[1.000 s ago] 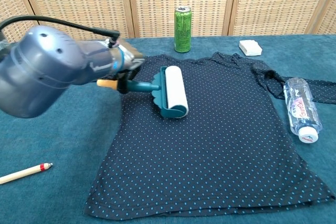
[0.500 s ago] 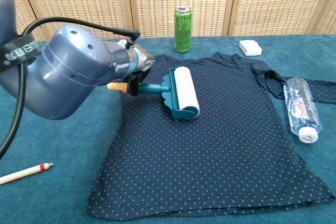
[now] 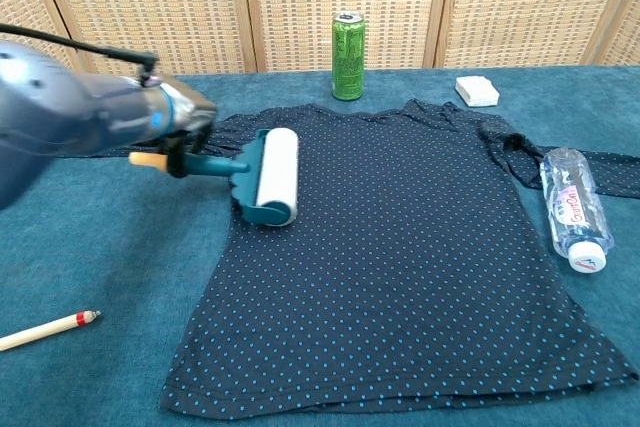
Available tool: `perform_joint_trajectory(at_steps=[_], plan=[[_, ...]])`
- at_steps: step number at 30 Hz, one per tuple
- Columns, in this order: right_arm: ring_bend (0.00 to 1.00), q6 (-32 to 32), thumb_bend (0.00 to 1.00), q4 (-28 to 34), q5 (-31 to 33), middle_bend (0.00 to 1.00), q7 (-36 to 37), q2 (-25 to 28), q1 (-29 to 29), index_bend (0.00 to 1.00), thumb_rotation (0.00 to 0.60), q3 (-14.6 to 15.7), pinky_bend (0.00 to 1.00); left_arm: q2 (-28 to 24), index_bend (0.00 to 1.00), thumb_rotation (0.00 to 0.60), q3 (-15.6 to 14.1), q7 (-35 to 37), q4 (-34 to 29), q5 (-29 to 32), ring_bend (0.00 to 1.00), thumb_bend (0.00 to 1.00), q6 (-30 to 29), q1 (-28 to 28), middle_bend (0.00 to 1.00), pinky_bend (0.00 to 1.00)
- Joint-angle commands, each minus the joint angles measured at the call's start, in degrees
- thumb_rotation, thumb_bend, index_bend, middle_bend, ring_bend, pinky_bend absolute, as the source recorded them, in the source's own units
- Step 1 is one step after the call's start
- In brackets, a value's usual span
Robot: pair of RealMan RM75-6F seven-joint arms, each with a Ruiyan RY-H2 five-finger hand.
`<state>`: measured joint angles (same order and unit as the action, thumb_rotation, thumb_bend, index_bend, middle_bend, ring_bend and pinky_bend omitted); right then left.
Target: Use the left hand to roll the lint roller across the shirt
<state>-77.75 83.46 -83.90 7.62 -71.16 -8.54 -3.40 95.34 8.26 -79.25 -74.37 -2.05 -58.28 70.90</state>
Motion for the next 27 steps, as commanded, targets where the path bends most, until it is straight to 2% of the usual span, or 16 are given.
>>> perform_joint_trajectory(at_steps=[1,8,10,11,12,13,15,18,21,23,27], plan=[[0.00,-0.8,0.02,0.6,-1.0,0.00,-1.0,-0.1,0.2,0.00,0.600,0.4,0.00,-5.0,0.90,0.600,-2.8,4.4,-4.5,-3.7,0.66,0.62,-0.4,-4.3,0.79,0.60],[0.00,-1.5,0.02,1.5,-1.9,0.00,-2.8,-0.3,0.3,0.00,0.600,0.9,0.00,-10.1,0.87,0.600,-5.0,9.7,-9.2,-9.5,0.66,0.61,-0.2,-7.8,0.79,0.60],[0.00,-1.6,0.02,1.7,-2.0,0.00,-3.1,-0.4,0.4,0.00,0.600,0.9,0.00,-10.8,0.76,0.600,-5.3,11.2,-9.6,-11.2,0.63,0.58,-0.5,-8.6,0.71,0.56],[0.00,-1.7,0.02,1.8,-2.2,0.00,-3.2,-0.4,0.4,0.00,0.600,1.0,0.00,-11.2,0.66,0.600,-5.7,11.8,-9.8,-12.1,0.59,0.54,-0.7,-9.0,0.63,0.52],[0.00,-1.8,0.02,1.8,-2.3,0.00,-3.4,-0.4,0.4,0.00,0.600,1.0,0.00,-11.5,0.55,0.600,-6.1,12.3,-10.0,-12.9,0.52,0.50,-0.7,-9.3,0.53,0.48],[0.00,-2.0,0.02,1.9,-2.4,0.00,-3.6,-0.5,0.5,0.00,0.600,1.1,0.00,-11.9,0.49,0.600,-6.3,12.6,-10.2,-13.4,0.47,0.46,-0.6,-9.6,0.47,0.44],[0.00,-2.2,0.02,2.1,-2.8,0.00,-3.8,-0.5,0.5,0.00,0.600,1.2,0.00,-12.3,0.31,0.600,-6.7,13.3,-10.6,-14.0,0.31,0.40,-0.6,-10.1,0.31,0.34],[0.00,-3.0,0.02,2.4,-3.3,0.00,-4.3,-0.5,0.8,0.00,0.600,1.3,0.00,-13.5,0.15,0.600,-6.8,15.6,-11.6,-14.5,0.12,0.33,0.2,-11.2,0.15,0.22],[0.00,-3.2,0.02,2.5,-3.4,0.00,-4.4,-0.4,0.8,0.00,0.600,1.3,0.00,-14.6,0.07,0.600,-6.8,18.0,-12.5,-16.1,0.02,0.29,0.8,-12.1,0.05,0.15],[0.00,-3.1,0.02,2.4,-3.2,0.00,-4.3,-0.4,0.8,0.00,0.600,1.3,0.00,-15.5,0.06,0.600,-6.4,21.2,-13.3,-17.8,0.00,0.29,1.0,-13.3,0.01,0.09],[0.00,-3.2,0.02,2.3,-3.2,0.00,-4.2,-0.4,0.8,0.00,0.600,1.2,0.00,-16.9,0.04,0.600,-5.2,30.3,-15.0,-24.4,0.00,0.28,0.4,-17.1,0.00,0.03]])
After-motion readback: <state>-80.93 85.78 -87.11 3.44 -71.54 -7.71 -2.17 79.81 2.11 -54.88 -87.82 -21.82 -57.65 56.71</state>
